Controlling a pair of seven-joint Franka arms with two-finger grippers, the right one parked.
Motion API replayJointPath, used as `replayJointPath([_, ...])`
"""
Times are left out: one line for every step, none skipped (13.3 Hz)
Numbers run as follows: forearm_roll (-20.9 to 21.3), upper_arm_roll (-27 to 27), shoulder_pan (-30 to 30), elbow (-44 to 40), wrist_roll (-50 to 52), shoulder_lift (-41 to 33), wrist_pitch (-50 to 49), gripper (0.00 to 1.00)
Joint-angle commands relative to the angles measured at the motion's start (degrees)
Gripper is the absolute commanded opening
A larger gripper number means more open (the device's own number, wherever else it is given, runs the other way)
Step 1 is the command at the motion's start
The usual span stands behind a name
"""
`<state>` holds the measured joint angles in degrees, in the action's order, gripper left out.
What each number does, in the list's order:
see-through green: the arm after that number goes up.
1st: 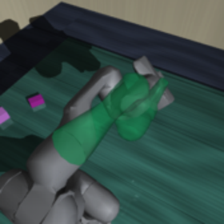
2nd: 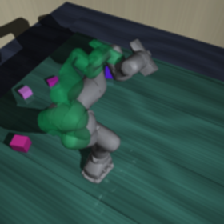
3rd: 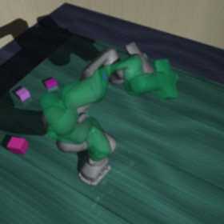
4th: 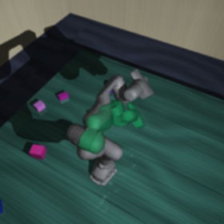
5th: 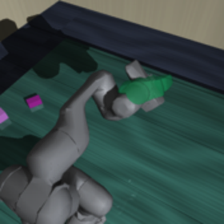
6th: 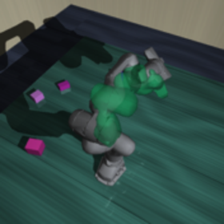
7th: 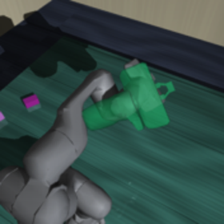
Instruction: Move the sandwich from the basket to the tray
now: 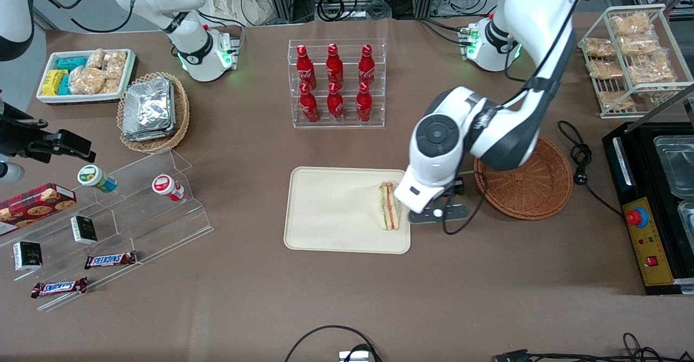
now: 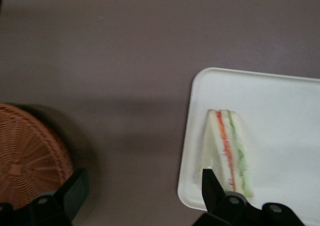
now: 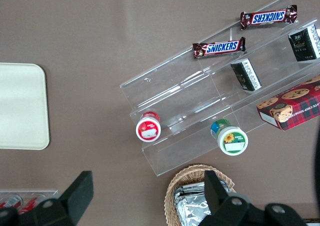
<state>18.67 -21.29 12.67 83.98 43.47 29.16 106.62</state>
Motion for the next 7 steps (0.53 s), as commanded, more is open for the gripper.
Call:
replayJointPath([0.8,-0.2,-3.1,0.6,1.7,-3.8,-3.8,1.0])
replayJointPath([0.5,-0.2,-4.9,0.5,1.0,-4.8,-4.5,1.0])
replayJointPath([0.1,-0.3,-6.6,0.6,1.1,-5.7,-5.1,1.0])
replayJointPath([0.1,-0.3,-7.3,0.7,0.7,-6.6,-6.9,1.0])
replayJointPath([0.0,-0.3,-7.8,0.6,0.7,-6.8,-8.6,1.0])
replayJointPath([0.0,-0.3,-8.4,0.6,0.7,-6.9,-8.9,1.0])
replayJointPath([0.0,-0.3,-8.6,0.6,0.7,-7.1,-8.9,1.0])
